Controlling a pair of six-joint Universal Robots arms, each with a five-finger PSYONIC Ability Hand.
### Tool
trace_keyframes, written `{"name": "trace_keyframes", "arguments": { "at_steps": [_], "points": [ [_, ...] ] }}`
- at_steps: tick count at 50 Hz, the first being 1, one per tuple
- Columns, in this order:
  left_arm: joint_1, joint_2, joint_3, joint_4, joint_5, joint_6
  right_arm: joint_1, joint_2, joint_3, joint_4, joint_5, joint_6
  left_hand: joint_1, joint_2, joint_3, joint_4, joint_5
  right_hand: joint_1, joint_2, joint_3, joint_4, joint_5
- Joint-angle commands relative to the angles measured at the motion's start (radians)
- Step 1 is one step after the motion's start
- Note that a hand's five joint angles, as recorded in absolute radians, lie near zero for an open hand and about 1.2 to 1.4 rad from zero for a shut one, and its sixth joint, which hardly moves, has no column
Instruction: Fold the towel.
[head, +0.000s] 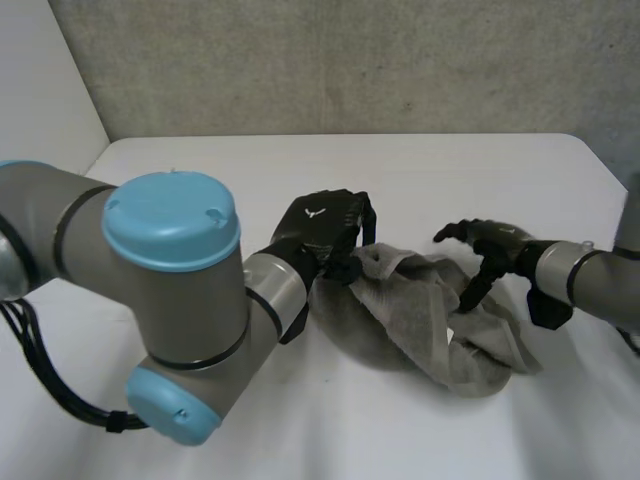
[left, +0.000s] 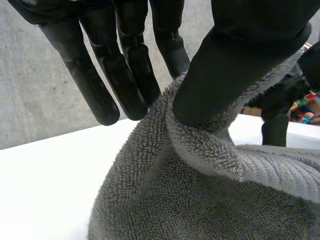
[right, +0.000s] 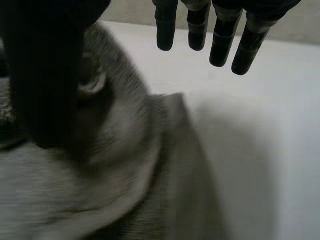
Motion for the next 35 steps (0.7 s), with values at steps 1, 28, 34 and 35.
{"name": "trace_keyframes", "arguments": {
  "at_steps": [1, 28, 34, 35],
  "points": [
    [0.029, 0.007, -0.016, 0.014, -0.002, 0.105, 0.072, 0.072, -0.096, -0.03, 0.091, 0.026, 0.173, 0.166, 0.166, 0.167, 0.153, 1.053, 1.031, 1.035, 1.026, 1.029],
    [0.276, 0.078, 0.228, 0.143, 0.02, 0.337, 0.211, -0.42, 0.238, -0.881, 0.289, -0.121, 0.121, 0.114, 0.114, 0.114, 0.101, 1.184, 1.162, 1.166, 1.158, 1.16],
    [0.268, 0.064, 0.012, 0.154, 0.02, 0.328, 0.23, -0.413, 0.301, -0.806, 0.271, -0.261, -0.767, -0.774, -0.774, -0.773, -0.787, 1.184, 1.162, 1.166, 1.158, 1.16],
    [0.268, 0.064, 0.012, 0.154, 0.02, 0.328, 0.243, -0.413, 0.3, -0.794, 0.271, -0.287, -0.769, -0.776, -0.776, -0.776, -0.789, 1.184, 1.162, 1.166, 1.158, 1.16]
  ]
}}
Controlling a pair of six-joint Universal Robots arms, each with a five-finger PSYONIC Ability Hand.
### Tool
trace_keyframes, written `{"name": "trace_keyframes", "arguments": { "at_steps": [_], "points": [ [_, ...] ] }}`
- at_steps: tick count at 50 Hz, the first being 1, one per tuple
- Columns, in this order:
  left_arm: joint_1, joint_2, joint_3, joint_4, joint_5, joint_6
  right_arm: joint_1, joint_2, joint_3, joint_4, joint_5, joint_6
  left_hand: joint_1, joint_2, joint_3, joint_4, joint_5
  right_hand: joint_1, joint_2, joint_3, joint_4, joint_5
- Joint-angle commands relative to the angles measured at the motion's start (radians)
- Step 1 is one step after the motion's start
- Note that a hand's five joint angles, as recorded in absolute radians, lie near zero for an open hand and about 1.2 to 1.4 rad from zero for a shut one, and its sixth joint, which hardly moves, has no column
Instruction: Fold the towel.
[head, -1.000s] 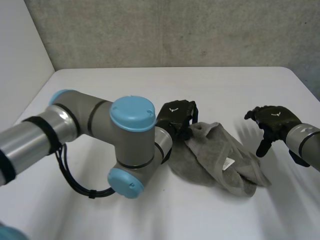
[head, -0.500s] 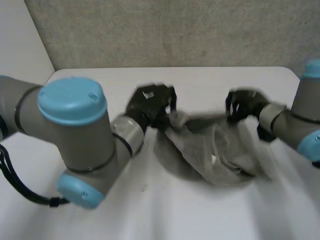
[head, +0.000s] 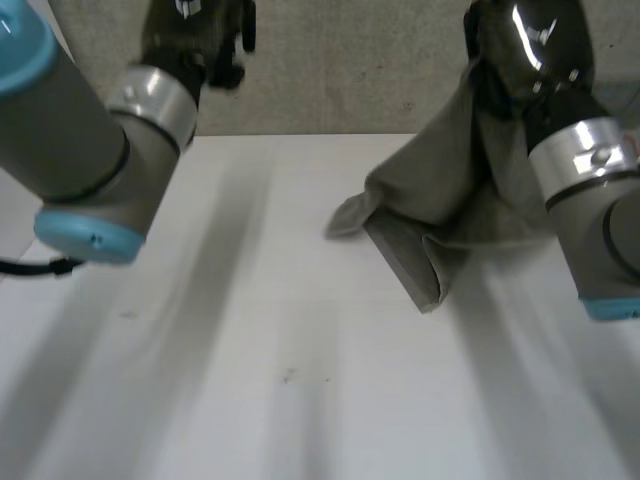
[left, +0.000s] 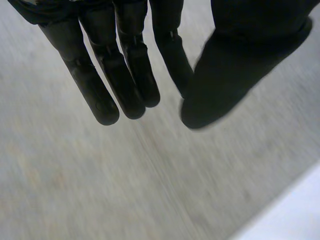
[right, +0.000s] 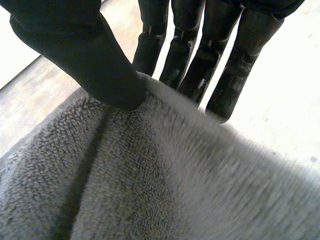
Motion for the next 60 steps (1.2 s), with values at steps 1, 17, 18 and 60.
{"name": "trace_keyframes", "arguments": {
  "at_steps": [1, 17, 18, 60],
  "points": [
    [0.0, -0.019, -0.269, 0.012, 0.003, -0.018, 0.028, 0.013, 0.058, 0.089, -0.014, -0.152, -0.769, -0.775, -0.776, -0.775, -0.775, 0.421, 0.221, 0.21, 0.206, 0.241],
    [-0.04, -0.194, -0.266, 0.098, 0.072, -0.308, 0.05, -0.116, 0.056, 0.268, -0.019, -0.171, -0.782, -0.788, -0.789, -0.788, -0.788, 0.421, 0.221, 0.21, 0.206, 0.241],
    [-0.04, -0.194, -0.266, 0.098, 0.072, -0.308, 0.051, -0.135, 0.059, 0.282, -0.019, -0.171, -0.782, -0.788, -0.789, -0.788, -0.788, 0.421, 0.221, 0.21, 0.206, 0.241],
    [-0.049, -0.314, -0.186, 0.131, -0.025, -0.258, 0.048, -0.407, 0.111, 0.477, -0.02, -0.179, 0.418, 0.412, 0.411, 0.412, 0.412, 0.421, 0.221, 0.21, 0.206, 0.241]
  ]
}}
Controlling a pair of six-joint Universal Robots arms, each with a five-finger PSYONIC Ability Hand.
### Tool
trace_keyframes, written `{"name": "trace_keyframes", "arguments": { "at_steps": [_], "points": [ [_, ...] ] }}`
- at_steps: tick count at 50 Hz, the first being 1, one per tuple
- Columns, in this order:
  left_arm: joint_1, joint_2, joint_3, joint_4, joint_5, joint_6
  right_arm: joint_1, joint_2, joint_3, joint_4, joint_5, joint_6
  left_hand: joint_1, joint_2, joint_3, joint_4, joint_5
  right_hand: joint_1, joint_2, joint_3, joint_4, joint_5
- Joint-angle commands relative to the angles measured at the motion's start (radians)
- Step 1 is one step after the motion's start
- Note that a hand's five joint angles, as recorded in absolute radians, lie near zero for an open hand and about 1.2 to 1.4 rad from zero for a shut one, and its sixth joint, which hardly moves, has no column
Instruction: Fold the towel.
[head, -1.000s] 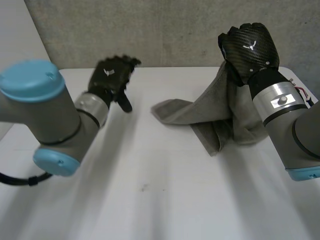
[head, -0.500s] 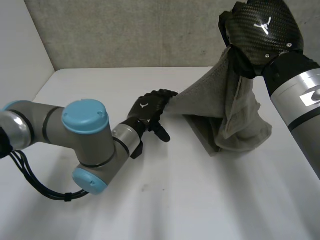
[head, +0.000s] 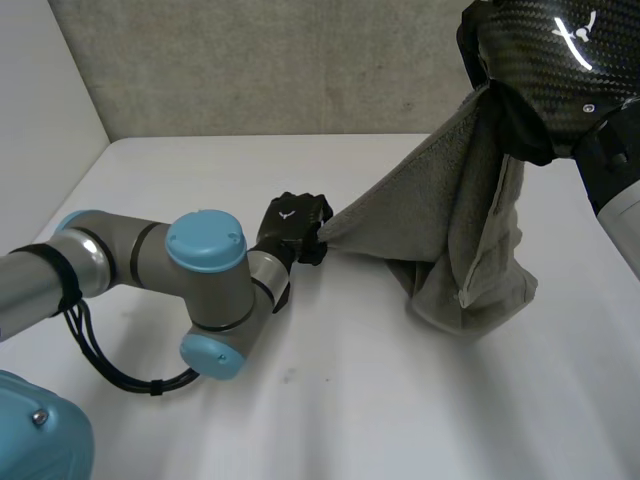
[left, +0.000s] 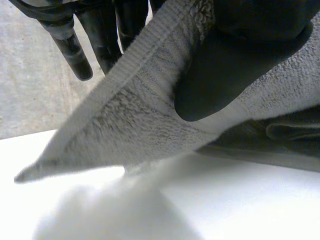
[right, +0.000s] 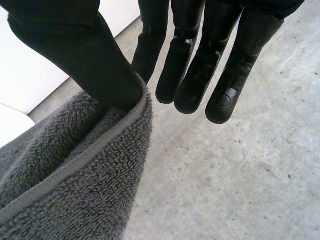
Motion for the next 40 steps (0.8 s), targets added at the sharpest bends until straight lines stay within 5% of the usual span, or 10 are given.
{"name": "trace_keyframes", "arguments": {
  "at_steps": [1, 6, 20, 28, 40],
  "points": [
    [0.069, 0.138, -0.11, 0.001, -0.029, 0.072, -0.078, 0.025, 0.009, -0.001, -0.003, -0.006, 0.264, 0.243, 0.25, 1.172, 0.254, 0.421, 0.221, 0.21, 0.203, 0.241],
    [0.196, 0.373, -0.235, -0.004, -0.024, 0.179, -0.172, 0.126, 0.004, -0.001, -0.059, -0.011, 0.264, 0.243, 0.25, 1.172, 0.254, 0.421, 0.221, 0.21, 0.203, 0.241],
    [0.238, 0.645, -0.507, -0.111, 0.078, 0.506, -0.185, 0.47, -0.048, 0.091, -0.112, 0.003, 0.264, 0.243, 0.25, 1.172, 0.254, 0.421, 0.221, 0.21, 0.203, 0.241],
    [0.263, 0.635, -0.62, -0.185, 0.077, 0.679, -0.182, 0.631, -0.056, 0.183, -0.112, -0.009, 0.264, 0.243, 0.25, 1.172, 0.254, 0.421, 0.221, 0.21, 0.203, 0.241],
    [0.26, 0.431, -0.487, -0.174, 0.085, 0.726, -0.17, 0.718, -0.241, 0.214, -0.091, -0.08, 0.264, 0.243, 0.25, 1.172, 0.254, 0.421, 0.221, 0.21, 0.203, 0.241]
  ]
}}
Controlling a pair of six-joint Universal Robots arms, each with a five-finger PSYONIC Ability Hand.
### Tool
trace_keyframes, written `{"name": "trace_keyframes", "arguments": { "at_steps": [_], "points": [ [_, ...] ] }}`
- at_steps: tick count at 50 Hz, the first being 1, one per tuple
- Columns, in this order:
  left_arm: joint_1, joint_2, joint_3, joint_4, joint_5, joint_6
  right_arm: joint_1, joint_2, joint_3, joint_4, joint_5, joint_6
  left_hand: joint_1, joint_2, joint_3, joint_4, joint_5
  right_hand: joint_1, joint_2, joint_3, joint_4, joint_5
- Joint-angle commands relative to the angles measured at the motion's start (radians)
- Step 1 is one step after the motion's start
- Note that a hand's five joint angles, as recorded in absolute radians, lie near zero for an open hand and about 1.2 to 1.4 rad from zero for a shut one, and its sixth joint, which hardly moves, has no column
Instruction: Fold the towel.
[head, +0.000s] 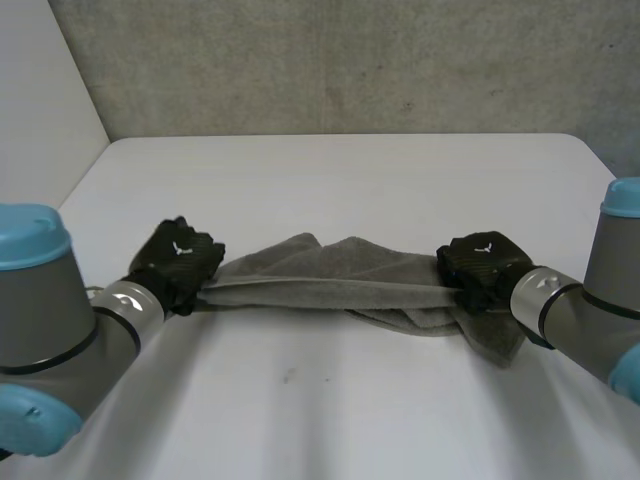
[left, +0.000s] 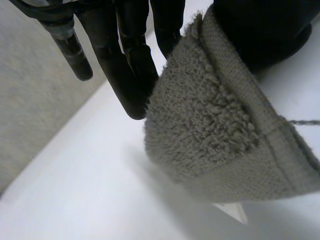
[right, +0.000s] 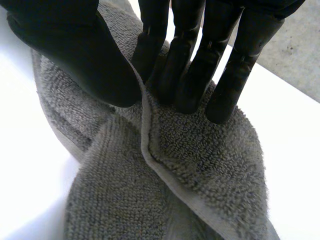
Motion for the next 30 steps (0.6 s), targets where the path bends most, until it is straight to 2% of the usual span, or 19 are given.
{"name": "trace_keyframes", "arguments": {
  "at_steps": [1, 2, 4, 6, 7, 8, 9, 10, 11, 12, 13, 15, 18, 21, 23, 26, 28, 29, 30],
  "points": [
    [-0.004, -0.178, 0.212, 0.022, 0.003, 0.019, 0.012, 0.03, -0.15, 0.004, 0.015, -0.066, 0.222, 0.179, 0.182, 1.172, 0.201, 0.421, 0.221, 0.208, 0.203, 0.238],
    [-0.004, -0.178, 0.213, 0.022, 0.003, 0.019, 0.028, 0.031, -0.208, -0.004, 0.026, -0.083, 0.222, 0.179, 0.182, 1.172, 0.201, 0.421, 0.221, 0.208, 0.203, 0.238],
    [-0.005, -0.219, 0.414, 0.046, 0.001, 0.016, 0.041, 0.039, -0.287, -0.023, 0.053, -0.095, 0.222, 0.179, 0.182, 1.172, 0.201, 0.421, 0.221, 0.208, 0.203, 0.238],
    [-0.008, -0.238, 0.525, 0.066, 0.001, 0.016, 0.055, 0.047, -0.374, -0.061, 0.096, -0.107, 0.222, 0.179, 0.182, 1.172, 0.201, 0.421, 0.221, 0.208, 0.203, 0.238],
    [-0.01, -0.259, 0.664, 0.095, -0.003, 0.013, 0.063, 0.05, -0.451, -0.122, 0.145, -0.118, 0.222, 0.179, 0.182, 1.172, 0.201, 0.421, 0.221, 0.208, 0.203, 0.238],
    [-0.01, -0.26, 0.665, 0.095, -0.003, 0.013, 0.069, 0.044, -0.513, -0.203, 0.185, -0.129, 0.222, 0.179, 0.182, 1.172, 0.201, 0.421, 0.221, 0.208, 0.203, 0.238],
    [-0.01, -0.276, 0.796, 0.124, -0.009, 0.005, 0.069, 0.044, -0.514, -0.204, 0.185, -0.129, 0.222, 0.179, 0.182, 1.172, 0.201, 0.421, 0.221, 0.208, 0.203, 0.238],
    [-0.01, -0.276, 0.797, 0.125, -0.009, 0.005, 0.075, 0.031, -0.561, -0.299, 0.214, -0.134, 0.222, 0.179, 0.182, 1.172, 0.201, 0.421, 0.221, 0.208, 0.203, 0.238],
    [-0.012, -0.284, 0.901, 0.15, -0.009, -0.002, 0.078, 0.007, -0.579, -0.405, 0.227, -0.131, 0.222, 0.179, 0.182, 1.172, 0.201, 0.421, 0.221, 0.208, 0.203, 0.238],
    [-0.01, -0.284, 0.979, 0.181, -0.009, -0.013, 0.078, 0.007, -0.58, -0.406, 0.227, -0.131, 0.222, 0.179, 0.182, 1.172, 0.201, 0.421, 0.221, 0.208, 0.203, 0.238],
    [-0.01, -0.284, 0.98, 0.181, -0.009, -0.013, 0.08, -0.027, -0.58, -0.494, 0.225, -0.124, 0.222, 0.179, 0.182, 1.172, 0.201, 0.421, 0.221, 0.208, 0.203, 0.238],
    [-0.012, -0.261, 1.018, 0.253, -0.012, -0.05, 0.081, -0.063, -0.563, -0.557, 0.222, -0.121, 0.222, 0.179, 0.182, 1.172, 0.201, 0.421, 0.221, 0.208, 0.203, 0.238],
    [-0.012, -0.235, 1.003, 0.273, -0.017, -0.074, 0.089, -0.128, -0.488, -0.567, 0.179, -0.117, 0.222, 0.179, 0.182, 1.172, 0.201, 0.421, 0.221, 0.208, 0.203, 0.238],
    [-0.002, -0.163, 0.883, 0.269, -0.014, -0.13, 0.091, -0.16, -0.372, -0.546, 0.114, -0.101, 0.222, 0.179, 0.182, 1.172, 0.201, 0.421, 0.221, 0.208, 0.203, 0.238],
    [0.008, -0.094, 0.674, 0.276, -0.003, -0.165, 0.091, -0.173, -0.302, -0.527, 0.078, -0.095, 0.222, 0.179, 0.182, 1.172, 0.201, 0.421, 0.221, 0.208, 0.203, 0.238],
    [0.018, -0.06, 0.566, 0.283, -0.002, -0.169, 0.094, -0.229, -0.168, -0.471, 0.017, -0.094, 0.222, 0.179, 0.182, 1.172, 0.201, 0.421, 0.221, 0.208, 0.203, 0.238],
    [0.041, -0.01, 0.358, 0.313, 0.003, -0.171, 0.092, -0.256, -0.101, -0.437, -0.009, -0.094, 0.222, 0.179, 0.182, 1.172, 0.201, 0.421, 0.221, 0.208, 0.203, 0.238],
    [0.041, -0.009, 0.357, 0.313, 0.003, -0.171, 0.092, -0.271, -0.043, -0.408, -0.031, -0.095, 0.222, 0.179, 0.182, 1.172, 0.201, 0.421, 0.221, 0.208, 0.203, 0.238],
    [0.051, 0.007, 0.258, 0.338, 0.003, -0.171, 0.094, -0.274, 0.018, -0.385, -0.054, -0.101, 0.222, 0.179, 0.182, 1.172, 0.201, 0.421, 0.221, 0.208, 0.203, 0.238]
  ]
}}
